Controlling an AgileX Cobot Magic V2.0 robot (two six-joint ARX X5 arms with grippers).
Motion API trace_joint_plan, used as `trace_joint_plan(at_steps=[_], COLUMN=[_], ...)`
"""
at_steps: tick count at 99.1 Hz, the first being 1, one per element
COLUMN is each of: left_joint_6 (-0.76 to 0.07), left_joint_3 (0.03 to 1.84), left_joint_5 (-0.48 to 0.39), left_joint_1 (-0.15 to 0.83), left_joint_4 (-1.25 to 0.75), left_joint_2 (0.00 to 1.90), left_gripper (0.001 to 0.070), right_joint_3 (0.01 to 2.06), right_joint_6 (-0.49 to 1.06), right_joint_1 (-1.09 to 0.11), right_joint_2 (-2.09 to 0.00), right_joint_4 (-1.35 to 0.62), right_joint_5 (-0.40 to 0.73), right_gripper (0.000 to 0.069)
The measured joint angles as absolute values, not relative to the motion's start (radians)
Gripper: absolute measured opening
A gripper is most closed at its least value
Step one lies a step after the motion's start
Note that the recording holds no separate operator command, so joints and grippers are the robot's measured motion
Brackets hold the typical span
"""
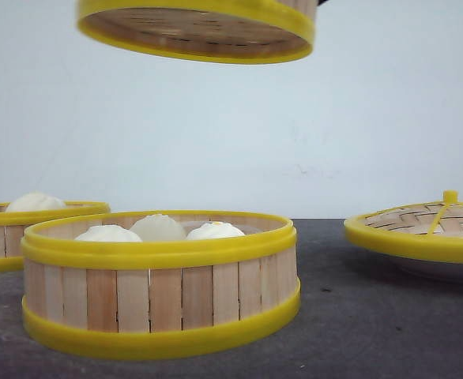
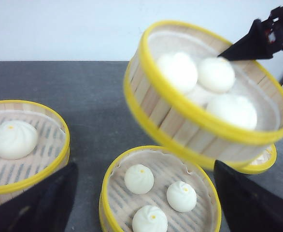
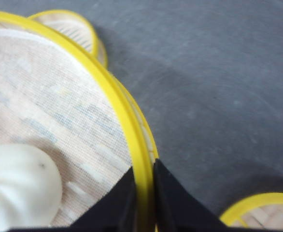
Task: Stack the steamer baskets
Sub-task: 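Grip the basket rim with the right gripper and lift it, then lower the held basket onto the three-bun basket, open right gripper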
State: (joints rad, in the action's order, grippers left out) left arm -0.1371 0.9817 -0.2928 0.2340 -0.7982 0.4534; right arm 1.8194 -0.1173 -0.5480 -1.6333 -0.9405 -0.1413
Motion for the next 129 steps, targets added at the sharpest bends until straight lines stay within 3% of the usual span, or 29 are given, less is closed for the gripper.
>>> trace_joint_plan(at_steps=[26,66,129], left_joint_6=[-0.131,-0.131,-0.131], left_joint_3=[0.982,0.982,0.982], left_joint_5=[-0.293,-0.294,-0.293], left_joint_1=[0.234,0.234,0.234], left_joint_4=[-0.805,-0.831,-0.834], left_joint_2=[0.435,0.435,0.435], left_gripper=[0.0548,0.0548,0.0548], right_joint_3=[1.678,1.367,1.327], right_joint_6=[-0.108,-0.149,-0.165], right_joint_1=[-0.635,-0.654,-0.654], right_joint_2=[-1.635,-1.639,-1.647], right_joint_4=[-0.867,-0.634,-0.593], right_joint_5=[-0.093,-0.059,-0.055], right_gripper=[0.0024,0.0024,0.0024])
